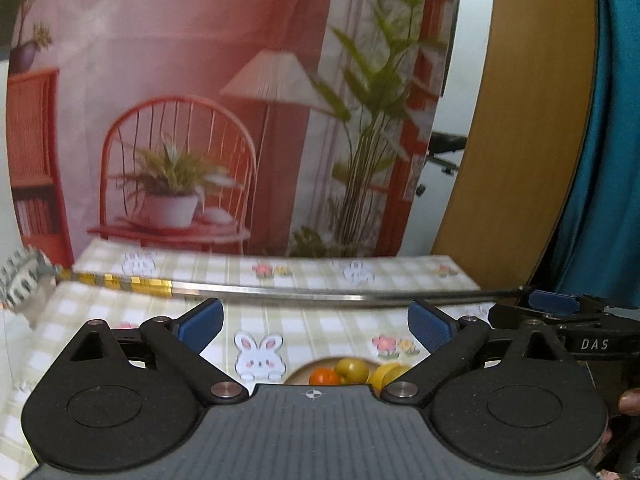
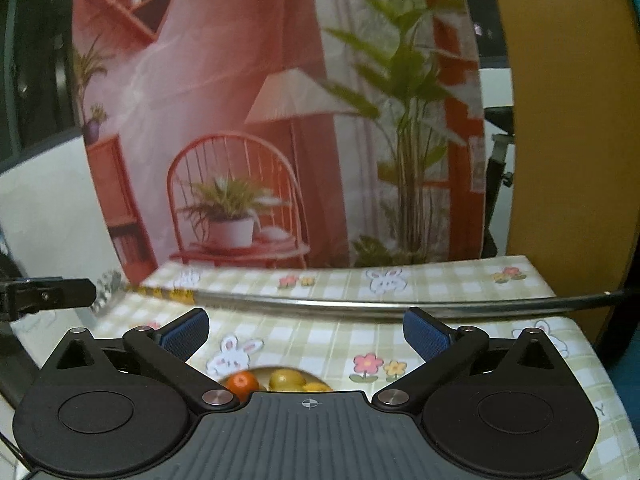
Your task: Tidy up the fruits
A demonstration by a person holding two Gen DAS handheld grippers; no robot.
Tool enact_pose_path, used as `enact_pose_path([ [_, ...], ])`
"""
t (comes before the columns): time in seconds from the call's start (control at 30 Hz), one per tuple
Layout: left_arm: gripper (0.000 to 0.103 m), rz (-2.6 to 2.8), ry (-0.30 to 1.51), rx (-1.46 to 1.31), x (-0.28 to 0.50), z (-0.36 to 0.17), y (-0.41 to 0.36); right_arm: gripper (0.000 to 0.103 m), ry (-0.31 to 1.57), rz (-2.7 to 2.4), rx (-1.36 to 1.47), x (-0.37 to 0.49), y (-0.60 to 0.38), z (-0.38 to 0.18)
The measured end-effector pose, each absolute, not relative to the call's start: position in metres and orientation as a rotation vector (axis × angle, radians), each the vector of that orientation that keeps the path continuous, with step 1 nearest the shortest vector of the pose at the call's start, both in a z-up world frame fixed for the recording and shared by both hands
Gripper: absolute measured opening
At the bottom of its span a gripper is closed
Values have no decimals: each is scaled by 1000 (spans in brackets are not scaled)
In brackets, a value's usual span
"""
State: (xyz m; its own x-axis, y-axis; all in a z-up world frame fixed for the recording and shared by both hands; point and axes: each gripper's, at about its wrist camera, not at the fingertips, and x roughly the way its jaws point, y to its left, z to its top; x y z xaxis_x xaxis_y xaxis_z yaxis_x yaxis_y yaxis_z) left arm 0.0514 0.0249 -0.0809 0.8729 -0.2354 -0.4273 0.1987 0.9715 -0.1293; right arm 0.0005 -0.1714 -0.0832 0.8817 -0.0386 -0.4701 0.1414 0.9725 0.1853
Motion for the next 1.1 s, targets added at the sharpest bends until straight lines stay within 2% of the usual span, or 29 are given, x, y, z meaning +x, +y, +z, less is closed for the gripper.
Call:
enact_pose_path([
  [0.4, 103, -209, 315, -50, 18, -27, 12, 103, 372, -120, 196, -28, -170, -25],
  [1.1, 103, -185, 275, 15, 1, -18, 2, 103, 352, -165, 180, -35, -170, -17],
])
